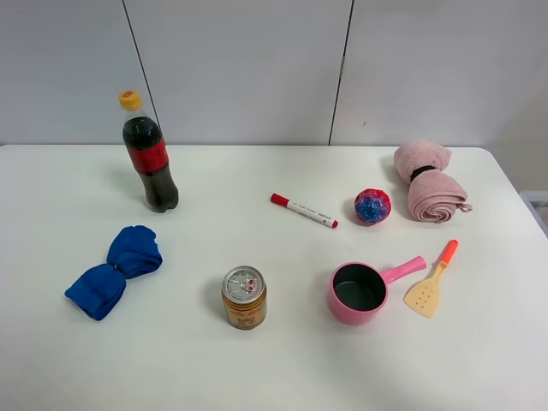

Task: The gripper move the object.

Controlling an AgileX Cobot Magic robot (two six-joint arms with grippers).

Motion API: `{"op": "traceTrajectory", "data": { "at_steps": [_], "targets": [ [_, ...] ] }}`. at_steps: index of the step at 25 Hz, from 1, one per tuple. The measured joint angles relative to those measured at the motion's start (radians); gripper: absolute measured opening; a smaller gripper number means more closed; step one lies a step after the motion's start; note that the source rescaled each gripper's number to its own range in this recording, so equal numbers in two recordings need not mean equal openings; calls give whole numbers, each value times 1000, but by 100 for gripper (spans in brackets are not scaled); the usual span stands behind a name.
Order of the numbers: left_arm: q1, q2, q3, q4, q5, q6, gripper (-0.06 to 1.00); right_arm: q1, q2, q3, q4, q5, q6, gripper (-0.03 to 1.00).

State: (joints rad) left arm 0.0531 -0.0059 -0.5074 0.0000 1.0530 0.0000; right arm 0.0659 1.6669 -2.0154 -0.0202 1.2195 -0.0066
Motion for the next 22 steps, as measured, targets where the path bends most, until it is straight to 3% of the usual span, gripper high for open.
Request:
{"op": "traceTrajectory", "data": {
  "at_steps": [15,18,22],
  "targets": [
    [0,0,0,0,0,0,100,0,-407,11,-81,4,-34,100],
    [0,0,0,0,0,0,100,0,-489,114,-83,3,-42,100],
    [0,0,0,0,0,0,100,0,-635,377,-83,3,-48,100]
  ]
}}
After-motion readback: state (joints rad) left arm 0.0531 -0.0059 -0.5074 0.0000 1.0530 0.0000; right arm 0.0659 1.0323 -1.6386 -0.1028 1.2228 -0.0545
